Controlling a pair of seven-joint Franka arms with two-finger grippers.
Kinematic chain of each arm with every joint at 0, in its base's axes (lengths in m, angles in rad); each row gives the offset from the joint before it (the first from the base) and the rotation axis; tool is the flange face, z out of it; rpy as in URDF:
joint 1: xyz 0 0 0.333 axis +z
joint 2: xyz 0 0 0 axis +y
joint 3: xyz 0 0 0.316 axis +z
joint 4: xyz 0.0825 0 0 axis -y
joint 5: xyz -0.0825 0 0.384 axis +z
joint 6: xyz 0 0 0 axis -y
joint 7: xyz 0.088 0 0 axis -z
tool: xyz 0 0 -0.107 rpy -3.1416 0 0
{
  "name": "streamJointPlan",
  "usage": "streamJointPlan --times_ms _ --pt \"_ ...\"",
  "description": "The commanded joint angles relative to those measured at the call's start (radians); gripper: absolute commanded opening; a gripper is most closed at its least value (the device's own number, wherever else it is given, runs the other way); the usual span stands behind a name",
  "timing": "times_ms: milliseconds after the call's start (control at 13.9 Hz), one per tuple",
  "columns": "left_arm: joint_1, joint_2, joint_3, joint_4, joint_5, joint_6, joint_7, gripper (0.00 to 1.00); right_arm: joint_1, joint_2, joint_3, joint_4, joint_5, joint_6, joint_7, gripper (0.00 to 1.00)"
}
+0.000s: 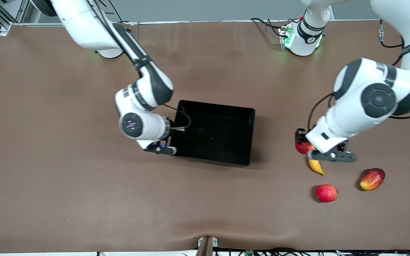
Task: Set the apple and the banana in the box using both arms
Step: 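Carry the apple toward the box while the right gripper withdraws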
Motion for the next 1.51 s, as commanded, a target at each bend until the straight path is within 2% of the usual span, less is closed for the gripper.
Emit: streamJointPlan --times_ms 0,72,144,288,504,792,1081,1297,1441 --pt "-0.067 0.013 -0.006 -0.005 0.012 0.030 -0.131 0.00 0.022 0.036 -0.013 0.006 0.016 0.037 0.023 0.00" --pt "-0.090 0.028 -0.008 -0.004 0.018 0.043 -0.175 0.00 0.018 0.043 -0.014 0.006 0.018 0.037 0.029 0.28" --pt "-0.110 0.036 -0.006 -0.004 0.018 0.060 -0.209 0.00 0.005 0.069 -0.016 0.006 0.027 0.038 0.058 0.99" --pt "-0.136 0.048 -0.006 -0.005 0.021 0.076 -0.251 0.00 -0.004 0.078 -0.017 0.010 0.016 0.029 0.073 1.00" --pt "-0.153 0.076 -0.006 -0.004 0.025 0.119 -0.304 0.00 -0.035 0.035 -0.017 0.042 0.019 -0.020 0.075 1.00" --pt "-0.217 0.134 -0.003 -0.004 0.025 0.171 -0.387 0.00 -0.185 0.003 -0.016 0.273 0.029 -0.389 0.072 1.00" --pt "-0.277 0.211 0.001 -0.005 0.035 0.238 -0.427 0.00 -0.367 -0.006 -0.005 0.340 0.032 -0.535 0.075 1.00" --pt "-0.314 0.234 0.001 -0.060 0.109 0.238 -0.479 0.00 -0.421 -0.121 -0.019 0.342 0.010 -0.600 0.072 1.00" --pt "-0.320 0.238 0.000 -0.108 0.172 0.238 -0.498 0.00 -0.452 -0.176 -0.016 0.340 -0.071 -0.601 0.056 1.00"
